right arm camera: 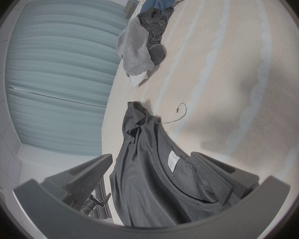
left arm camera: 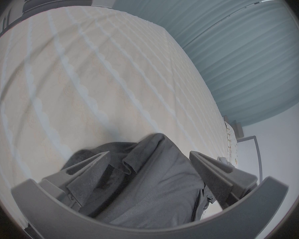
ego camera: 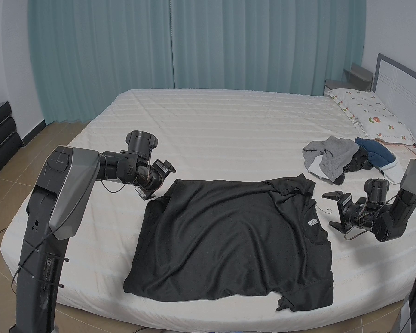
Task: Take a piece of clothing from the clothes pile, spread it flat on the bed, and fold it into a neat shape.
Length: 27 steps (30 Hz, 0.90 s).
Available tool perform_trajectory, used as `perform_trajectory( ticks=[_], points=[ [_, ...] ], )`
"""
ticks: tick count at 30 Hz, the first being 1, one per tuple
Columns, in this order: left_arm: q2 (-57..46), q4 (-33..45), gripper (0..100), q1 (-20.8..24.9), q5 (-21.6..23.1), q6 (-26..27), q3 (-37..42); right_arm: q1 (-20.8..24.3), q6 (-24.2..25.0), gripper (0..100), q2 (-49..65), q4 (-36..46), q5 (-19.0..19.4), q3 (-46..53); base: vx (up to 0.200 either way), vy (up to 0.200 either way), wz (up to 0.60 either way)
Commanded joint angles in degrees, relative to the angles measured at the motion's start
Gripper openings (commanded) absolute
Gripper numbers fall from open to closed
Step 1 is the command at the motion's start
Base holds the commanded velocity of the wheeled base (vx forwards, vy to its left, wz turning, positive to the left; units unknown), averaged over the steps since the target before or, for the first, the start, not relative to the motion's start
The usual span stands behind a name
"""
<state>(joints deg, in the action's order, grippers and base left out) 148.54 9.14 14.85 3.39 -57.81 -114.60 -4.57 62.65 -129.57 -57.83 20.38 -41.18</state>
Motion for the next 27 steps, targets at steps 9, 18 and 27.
perform_trajectory(
  ticks=[9, 18, 27],
  points=[
    [3.4, -2.0, 100, 2.4, -0.5, 0.1, 0.0, 0.4, -0.2, 100, -0.4, -0.1, -0.5, 0.3, 0.0, 0.0, 0.0],
    [3.8, -4.3, 0, 1.9, -2.2, 0.0, 0.0, 0.4, -0.2, 100, -0.4, -0.2, -0.5, 0.7, 0.0, 0.0, 0.0],
    [2.4, -10.0, 0, -1.2, -5.9, 0.2, 0.0, 0.5, -0.3, 100, -1.1, -3.8, -0.6, 1.9, 0.0, 0.0, 0.0]
  ],
)
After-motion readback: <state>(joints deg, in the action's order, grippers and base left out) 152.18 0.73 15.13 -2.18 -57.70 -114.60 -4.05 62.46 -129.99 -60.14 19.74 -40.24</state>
